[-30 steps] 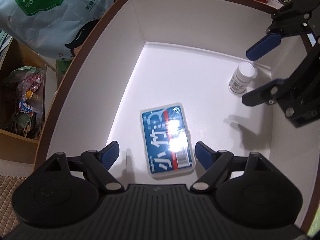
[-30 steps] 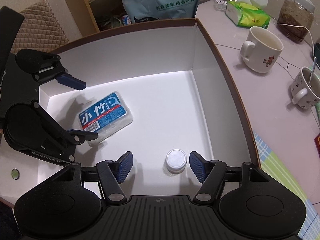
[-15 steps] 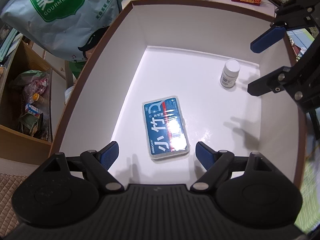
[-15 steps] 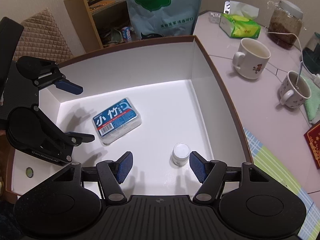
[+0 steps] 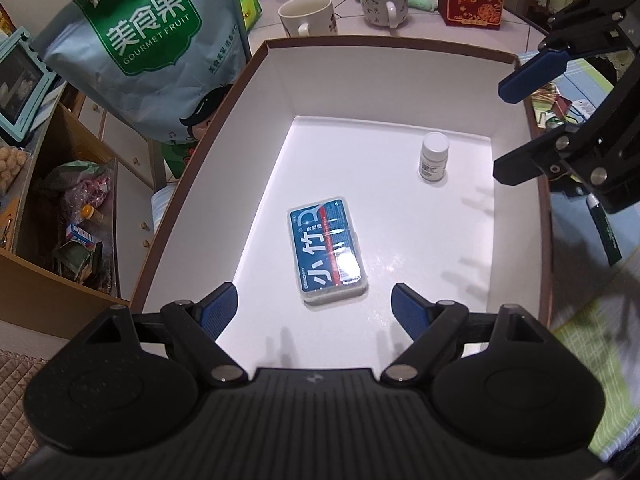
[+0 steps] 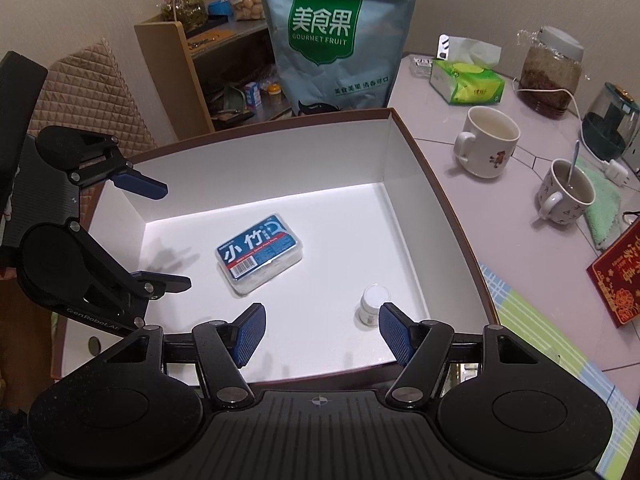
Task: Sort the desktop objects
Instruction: 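Open the left tool to drop the toothpick box while the right tool releases the bottle, then move both tools back to the items on the cloth, then grasp the purple pouch with the left tool while the right tool grasps the white tube, then carry the purple pouch and white tube with both tools into the brown box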
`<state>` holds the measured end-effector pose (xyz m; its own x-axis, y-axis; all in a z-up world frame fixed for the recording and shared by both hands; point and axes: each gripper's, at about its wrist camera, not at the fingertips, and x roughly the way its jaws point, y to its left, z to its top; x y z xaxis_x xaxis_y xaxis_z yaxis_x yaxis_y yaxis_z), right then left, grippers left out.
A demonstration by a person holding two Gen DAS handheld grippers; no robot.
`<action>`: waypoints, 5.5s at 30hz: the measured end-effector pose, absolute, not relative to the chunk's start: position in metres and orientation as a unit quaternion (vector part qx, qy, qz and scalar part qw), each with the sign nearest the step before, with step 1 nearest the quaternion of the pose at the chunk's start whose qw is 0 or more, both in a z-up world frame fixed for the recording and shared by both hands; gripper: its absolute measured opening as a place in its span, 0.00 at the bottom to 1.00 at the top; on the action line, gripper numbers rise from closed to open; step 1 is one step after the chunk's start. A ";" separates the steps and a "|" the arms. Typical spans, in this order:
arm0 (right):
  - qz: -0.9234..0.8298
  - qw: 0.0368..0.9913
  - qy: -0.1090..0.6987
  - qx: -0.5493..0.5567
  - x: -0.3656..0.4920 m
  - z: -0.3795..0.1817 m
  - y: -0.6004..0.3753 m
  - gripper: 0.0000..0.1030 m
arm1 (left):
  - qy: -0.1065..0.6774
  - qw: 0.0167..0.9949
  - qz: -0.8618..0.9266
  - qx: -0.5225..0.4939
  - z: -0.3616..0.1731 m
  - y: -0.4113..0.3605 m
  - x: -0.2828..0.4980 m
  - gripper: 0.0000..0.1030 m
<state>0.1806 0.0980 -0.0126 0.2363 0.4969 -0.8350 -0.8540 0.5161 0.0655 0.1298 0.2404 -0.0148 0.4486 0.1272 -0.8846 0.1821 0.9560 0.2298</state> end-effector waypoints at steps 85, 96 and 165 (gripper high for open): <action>0.277 0.792 0.542 -0.045 0.232 -0.094 -0.193 0.64 | 0.509 0.859 0.039 0.027 -0.059 0.012 0.138 0.81; 0.275 0.798 0.529 -0.089 0.231 -0.112 -0.183 0.32 | 0.507 0.862 0.017 0.017 -0.078 0.009 0.163 0.78; 0.446 0.757 0.468 0.096 0.154 0.028 -0.074 0.28 | 0.427 0.895 0.082 0.101 0.062 0.188 0.027 0.19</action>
<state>0.1541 -0.0736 0.0285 0.1643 0.7651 -0.6226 -0.5855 0.5836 0.5627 0.0266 0.1880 0.0616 0.6221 0.2326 -0.7476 -0.0607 0.9663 0.2502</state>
